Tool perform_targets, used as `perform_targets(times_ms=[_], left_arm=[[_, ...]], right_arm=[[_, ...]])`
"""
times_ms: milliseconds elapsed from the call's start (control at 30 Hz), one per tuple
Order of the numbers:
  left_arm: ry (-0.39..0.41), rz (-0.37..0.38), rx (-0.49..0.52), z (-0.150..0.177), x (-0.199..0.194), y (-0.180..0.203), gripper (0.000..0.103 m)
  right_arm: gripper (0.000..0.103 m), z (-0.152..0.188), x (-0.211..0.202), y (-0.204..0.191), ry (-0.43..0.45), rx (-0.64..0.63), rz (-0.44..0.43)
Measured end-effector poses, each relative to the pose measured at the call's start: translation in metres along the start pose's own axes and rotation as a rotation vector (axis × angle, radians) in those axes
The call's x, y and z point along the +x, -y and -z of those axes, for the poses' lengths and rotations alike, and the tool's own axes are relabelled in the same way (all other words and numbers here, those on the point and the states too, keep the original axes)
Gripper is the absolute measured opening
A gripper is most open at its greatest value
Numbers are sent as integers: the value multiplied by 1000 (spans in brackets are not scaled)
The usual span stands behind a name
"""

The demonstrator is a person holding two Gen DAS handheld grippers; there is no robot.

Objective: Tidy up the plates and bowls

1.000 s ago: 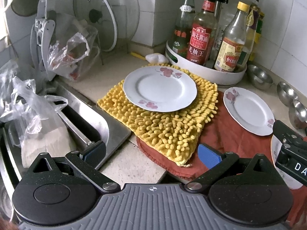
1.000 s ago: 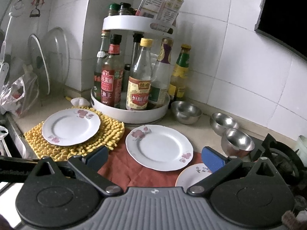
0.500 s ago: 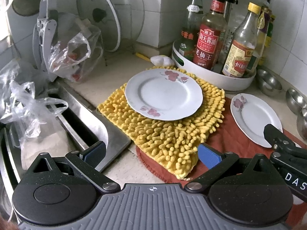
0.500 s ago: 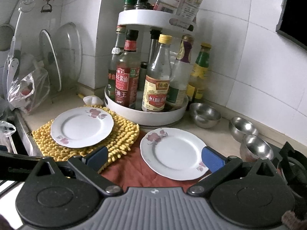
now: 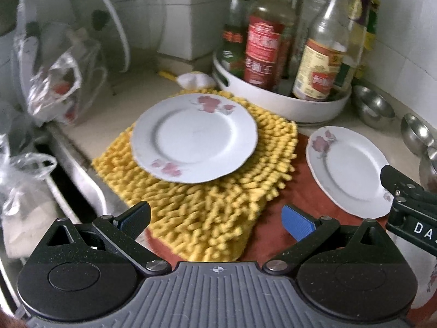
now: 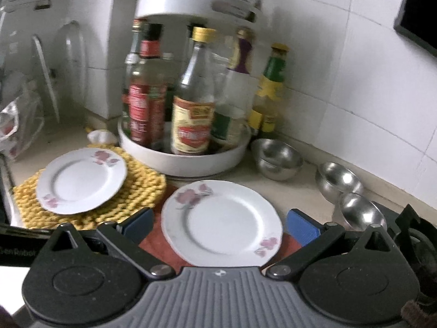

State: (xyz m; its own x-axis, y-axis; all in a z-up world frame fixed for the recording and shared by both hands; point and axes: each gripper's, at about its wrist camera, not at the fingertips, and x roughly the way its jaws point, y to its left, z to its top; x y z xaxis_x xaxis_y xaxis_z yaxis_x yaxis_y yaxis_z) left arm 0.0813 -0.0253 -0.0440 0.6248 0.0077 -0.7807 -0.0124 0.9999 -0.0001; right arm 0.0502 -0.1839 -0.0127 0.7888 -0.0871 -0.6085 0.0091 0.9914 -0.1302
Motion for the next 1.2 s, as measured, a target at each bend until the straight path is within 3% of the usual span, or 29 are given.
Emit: perform_targets(times_ms=[833,1200], left_arm=[[-89,61,107,-32,64,80,103],[-155,104,180,-41,100,116,100]], right_arm=[[100,-5,55,63,-86,54,48],[100,-5,110,102,-182,48,64]])
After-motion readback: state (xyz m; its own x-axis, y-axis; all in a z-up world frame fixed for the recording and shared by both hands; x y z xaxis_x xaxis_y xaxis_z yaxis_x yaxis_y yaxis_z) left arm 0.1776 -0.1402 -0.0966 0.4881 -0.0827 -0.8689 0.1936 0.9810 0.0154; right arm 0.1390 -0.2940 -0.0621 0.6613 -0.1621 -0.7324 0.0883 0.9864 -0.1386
